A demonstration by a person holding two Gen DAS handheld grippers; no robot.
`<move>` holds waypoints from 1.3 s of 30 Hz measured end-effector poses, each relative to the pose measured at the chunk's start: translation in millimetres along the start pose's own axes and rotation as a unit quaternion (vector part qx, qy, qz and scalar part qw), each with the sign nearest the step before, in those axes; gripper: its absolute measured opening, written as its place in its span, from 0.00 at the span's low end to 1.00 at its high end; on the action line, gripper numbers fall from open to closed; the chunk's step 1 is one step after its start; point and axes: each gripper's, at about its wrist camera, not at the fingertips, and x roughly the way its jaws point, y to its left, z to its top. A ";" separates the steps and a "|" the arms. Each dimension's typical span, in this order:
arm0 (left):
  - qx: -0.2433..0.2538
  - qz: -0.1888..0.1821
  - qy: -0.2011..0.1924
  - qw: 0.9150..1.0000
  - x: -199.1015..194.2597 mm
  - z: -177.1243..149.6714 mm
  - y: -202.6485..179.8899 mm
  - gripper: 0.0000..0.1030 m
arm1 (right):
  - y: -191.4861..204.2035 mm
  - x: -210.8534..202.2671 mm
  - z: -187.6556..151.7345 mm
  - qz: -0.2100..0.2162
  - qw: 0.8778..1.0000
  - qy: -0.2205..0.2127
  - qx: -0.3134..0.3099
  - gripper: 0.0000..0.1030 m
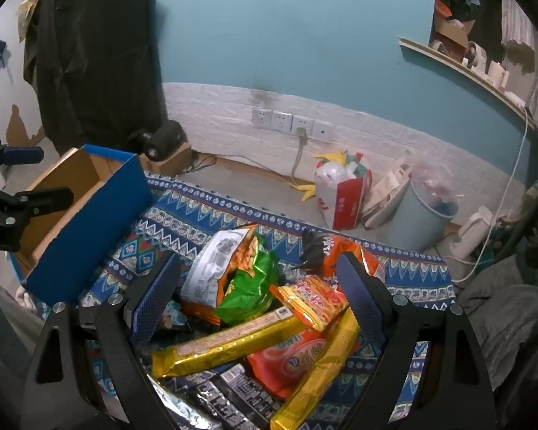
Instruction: Organize snacks
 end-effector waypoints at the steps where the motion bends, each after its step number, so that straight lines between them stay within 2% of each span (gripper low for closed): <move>1: 0.000 0.001 0.001 1.000 -0.1 -0.3 -0.4 0.98 | -0.1 0.0 0.0 0.000 1.000 0.000 0.000 0.84; 39: 0.003 0.001 -0.001 1.000 1.6 -2.7 -2.5 0.98 | 3.5 1.5 -3.9 -0.003 1.000 0.003 -0.001 0.84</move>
